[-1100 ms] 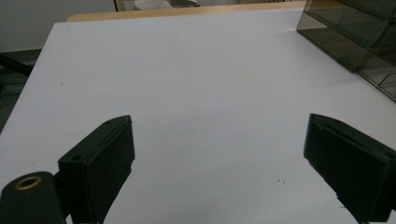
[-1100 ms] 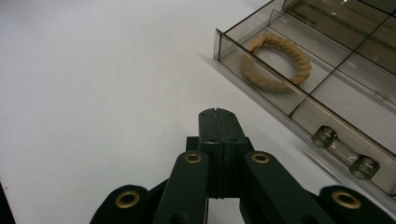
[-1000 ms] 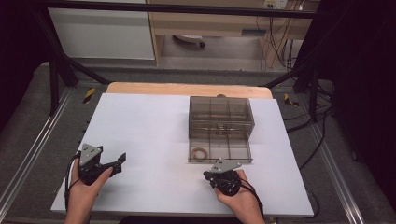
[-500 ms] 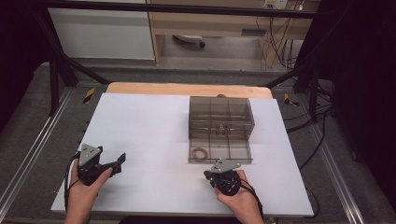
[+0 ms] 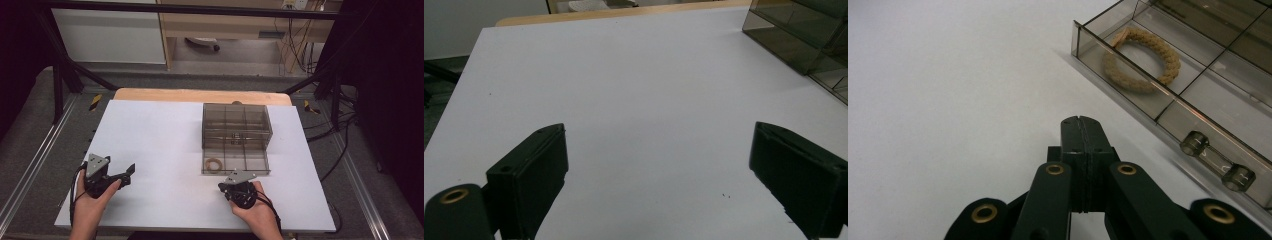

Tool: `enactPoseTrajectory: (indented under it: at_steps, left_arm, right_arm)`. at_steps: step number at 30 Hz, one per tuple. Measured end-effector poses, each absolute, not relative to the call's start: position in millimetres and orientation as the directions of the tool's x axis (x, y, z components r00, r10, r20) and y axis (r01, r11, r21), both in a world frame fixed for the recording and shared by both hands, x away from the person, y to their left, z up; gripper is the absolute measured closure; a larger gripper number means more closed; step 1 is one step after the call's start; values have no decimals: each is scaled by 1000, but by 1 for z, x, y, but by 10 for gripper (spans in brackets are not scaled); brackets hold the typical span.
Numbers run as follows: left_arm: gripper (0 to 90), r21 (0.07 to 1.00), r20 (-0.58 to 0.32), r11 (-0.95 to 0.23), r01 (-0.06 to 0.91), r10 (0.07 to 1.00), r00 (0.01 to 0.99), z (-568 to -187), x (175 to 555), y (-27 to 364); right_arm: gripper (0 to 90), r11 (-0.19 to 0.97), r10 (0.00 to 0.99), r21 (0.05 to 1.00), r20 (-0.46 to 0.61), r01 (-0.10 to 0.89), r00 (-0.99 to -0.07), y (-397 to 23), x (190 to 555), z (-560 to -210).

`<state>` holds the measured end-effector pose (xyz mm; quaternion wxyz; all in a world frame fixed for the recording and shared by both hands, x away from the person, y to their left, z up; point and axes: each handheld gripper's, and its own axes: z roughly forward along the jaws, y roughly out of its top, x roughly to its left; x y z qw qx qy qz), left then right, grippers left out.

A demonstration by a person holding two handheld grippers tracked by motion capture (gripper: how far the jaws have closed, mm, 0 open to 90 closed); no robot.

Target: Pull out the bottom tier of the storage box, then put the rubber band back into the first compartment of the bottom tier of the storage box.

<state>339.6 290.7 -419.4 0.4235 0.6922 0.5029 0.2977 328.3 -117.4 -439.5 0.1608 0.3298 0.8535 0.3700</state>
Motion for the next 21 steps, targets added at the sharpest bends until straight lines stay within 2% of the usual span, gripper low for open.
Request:
enactPoseTrajectory:
  at_steps: [21]
  left_arm:
    - [85, 886, -9, -139, 443, 948, 318, -420, 340, 290]
  right_arm:
    - [900, 539, 681, 720, -65, 438, -730, -109, 336, -448]
